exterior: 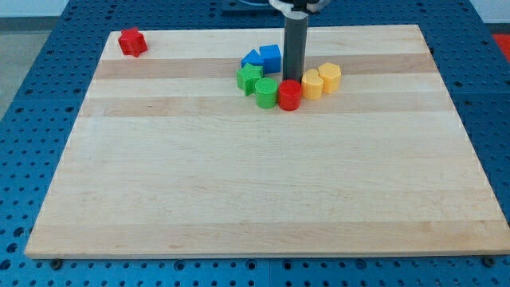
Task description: Push the blue cube into the top right of the green circle
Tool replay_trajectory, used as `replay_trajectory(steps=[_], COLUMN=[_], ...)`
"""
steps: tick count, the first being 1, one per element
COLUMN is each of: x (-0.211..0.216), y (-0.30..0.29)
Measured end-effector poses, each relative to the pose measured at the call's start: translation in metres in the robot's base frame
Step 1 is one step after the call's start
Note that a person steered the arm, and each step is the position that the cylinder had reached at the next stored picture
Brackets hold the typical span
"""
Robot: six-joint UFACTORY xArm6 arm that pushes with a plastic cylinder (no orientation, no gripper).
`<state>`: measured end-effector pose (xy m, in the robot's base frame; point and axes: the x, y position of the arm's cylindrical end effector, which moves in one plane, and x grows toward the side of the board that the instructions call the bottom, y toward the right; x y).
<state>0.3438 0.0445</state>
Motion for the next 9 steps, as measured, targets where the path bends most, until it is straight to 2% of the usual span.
replay_trajectory(steps=[1, 2, 3, 4, 8, 9], x=[-0.033, -0.089, -0.119, -0.114, 0.002, -0.005], y=[0.0, 0.001, -0.011, -0.04, 0.007, -0.029])
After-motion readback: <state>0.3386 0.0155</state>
